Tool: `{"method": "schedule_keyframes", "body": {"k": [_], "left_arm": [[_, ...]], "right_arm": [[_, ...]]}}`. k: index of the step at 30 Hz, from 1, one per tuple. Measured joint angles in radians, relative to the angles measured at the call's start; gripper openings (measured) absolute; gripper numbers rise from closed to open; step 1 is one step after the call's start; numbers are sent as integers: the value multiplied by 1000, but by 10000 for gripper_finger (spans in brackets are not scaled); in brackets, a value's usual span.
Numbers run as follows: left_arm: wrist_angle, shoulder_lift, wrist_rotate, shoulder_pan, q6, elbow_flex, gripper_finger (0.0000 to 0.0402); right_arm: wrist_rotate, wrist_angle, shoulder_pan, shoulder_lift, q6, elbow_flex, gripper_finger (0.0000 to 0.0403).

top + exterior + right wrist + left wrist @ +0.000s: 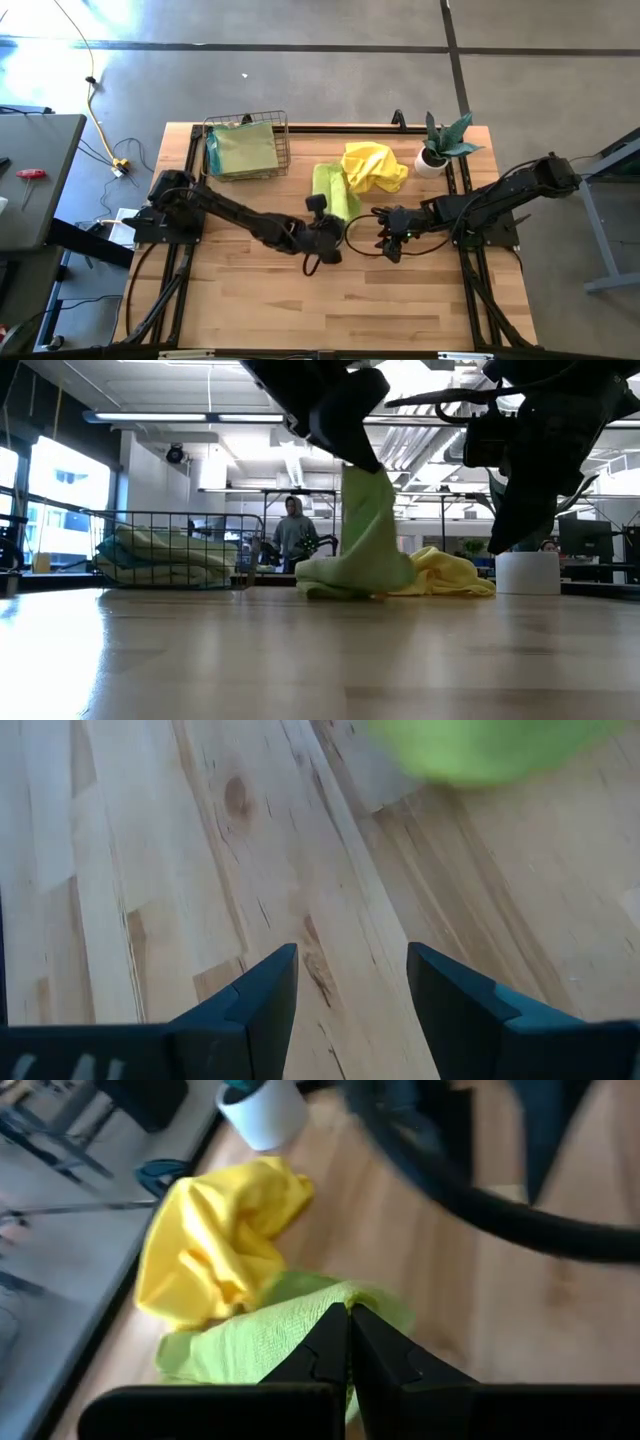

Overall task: Fold microfiber towels
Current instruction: Fold the light green towel

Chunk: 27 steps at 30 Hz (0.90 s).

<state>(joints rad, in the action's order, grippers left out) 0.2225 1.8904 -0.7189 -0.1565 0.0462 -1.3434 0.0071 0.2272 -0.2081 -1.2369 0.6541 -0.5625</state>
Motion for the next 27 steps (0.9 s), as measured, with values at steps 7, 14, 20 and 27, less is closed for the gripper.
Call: {"method": "schedule_keyframes", "body": {"k": [7,14,20,27], "left_arm": [[21,0,11,-76,55,0,0],[25,0,-7,-81,96,0,0],[29,0,1,-70,115,0,0],[37,1,68,-66,165,0,0]], "right_arm": [[6,0,0,0,-5,0,181],[56,-34,0,0,-16,0,181],[80,-60,0,0,72,-1,181],[121,-96,0,0,42,-1,181]]}}
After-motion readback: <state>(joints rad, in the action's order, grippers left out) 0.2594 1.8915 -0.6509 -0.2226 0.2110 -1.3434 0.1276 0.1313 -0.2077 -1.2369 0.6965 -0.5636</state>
